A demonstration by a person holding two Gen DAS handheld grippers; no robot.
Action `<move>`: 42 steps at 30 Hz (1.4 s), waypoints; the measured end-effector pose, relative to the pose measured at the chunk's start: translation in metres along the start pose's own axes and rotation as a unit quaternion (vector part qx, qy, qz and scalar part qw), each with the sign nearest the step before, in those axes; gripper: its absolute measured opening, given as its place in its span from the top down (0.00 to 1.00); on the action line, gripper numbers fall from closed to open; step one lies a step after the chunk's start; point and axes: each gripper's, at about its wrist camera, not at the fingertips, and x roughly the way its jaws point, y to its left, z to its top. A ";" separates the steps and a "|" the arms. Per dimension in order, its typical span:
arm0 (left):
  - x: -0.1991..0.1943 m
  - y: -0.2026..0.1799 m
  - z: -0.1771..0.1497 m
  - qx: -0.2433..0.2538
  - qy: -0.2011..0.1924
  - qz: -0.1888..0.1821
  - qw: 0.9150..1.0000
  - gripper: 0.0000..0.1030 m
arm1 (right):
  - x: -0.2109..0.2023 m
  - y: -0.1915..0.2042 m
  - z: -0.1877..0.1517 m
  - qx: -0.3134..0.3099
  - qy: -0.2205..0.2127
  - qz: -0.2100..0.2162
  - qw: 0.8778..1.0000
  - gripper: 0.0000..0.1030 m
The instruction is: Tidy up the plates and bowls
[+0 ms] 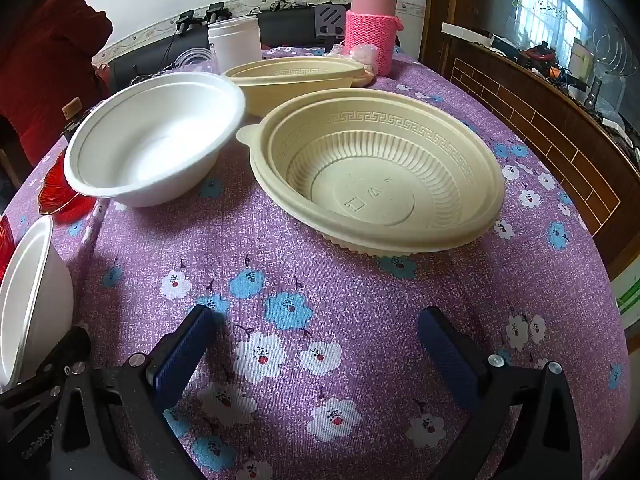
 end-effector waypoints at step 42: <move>-0.001 0.000 -0.002 0.000 0.010 -0.007 1.000 0.00 | 0.000 0.001 0.000 0.000 -0.001 -0.001 1.000 0.01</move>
